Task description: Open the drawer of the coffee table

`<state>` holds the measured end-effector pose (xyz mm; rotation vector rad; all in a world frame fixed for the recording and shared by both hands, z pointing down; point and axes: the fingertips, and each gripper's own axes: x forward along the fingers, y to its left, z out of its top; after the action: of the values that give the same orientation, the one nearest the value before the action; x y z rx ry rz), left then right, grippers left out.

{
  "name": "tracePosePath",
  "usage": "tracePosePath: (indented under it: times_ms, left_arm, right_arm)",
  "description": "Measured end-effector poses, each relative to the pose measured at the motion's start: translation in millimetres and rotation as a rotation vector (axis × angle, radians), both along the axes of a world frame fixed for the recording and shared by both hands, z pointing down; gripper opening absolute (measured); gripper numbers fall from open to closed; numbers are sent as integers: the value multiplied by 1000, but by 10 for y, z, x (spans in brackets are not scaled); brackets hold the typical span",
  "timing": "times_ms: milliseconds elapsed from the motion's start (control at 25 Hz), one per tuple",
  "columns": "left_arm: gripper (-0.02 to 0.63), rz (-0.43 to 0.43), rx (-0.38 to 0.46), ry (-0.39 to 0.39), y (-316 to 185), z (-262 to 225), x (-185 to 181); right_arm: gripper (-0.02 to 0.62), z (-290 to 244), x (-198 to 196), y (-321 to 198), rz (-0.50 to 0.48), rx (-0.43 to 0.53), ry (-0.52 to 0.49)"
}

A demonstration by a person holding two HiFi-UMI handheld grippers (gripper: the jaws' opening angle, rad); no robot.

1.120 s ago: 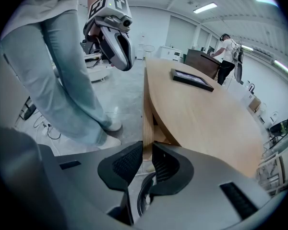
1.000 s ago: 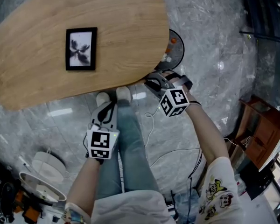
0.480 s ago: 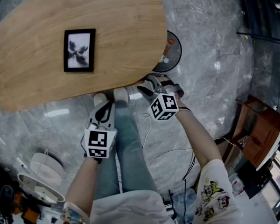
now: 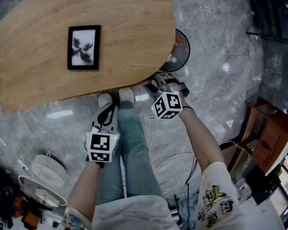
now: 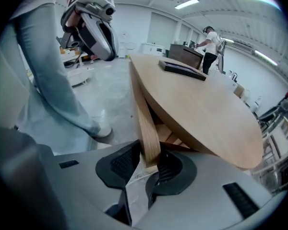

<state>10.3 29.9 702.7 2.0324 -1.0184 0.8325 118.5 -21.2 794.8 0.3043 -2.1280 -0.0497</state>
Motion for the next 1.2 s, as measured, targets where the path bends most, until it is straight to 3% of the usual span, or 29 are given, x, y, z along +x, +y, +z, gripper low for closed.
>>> tracePosePath:
  times_ms: [160, 320, 560, 1200]
  left_arm:
    - [14, -9, 1, -3, 31, 2, -31]
    - [14, -29, -3, -3, 44, 20, -57]
    - [14, -40, 1, -4, 69, 41, -82]
    - [14, -47, -8, -4, 349, 39, -242]
  right_arm:
    - [77, -94, -19, 106, -148, 16, 12]
    - [66, -132, -7, 511, -238, -54, 8]
    - [64, -29, 91, 1097, -231, -106, 27]
    - [64, -25, 62, 1186, -231, -71, 48]
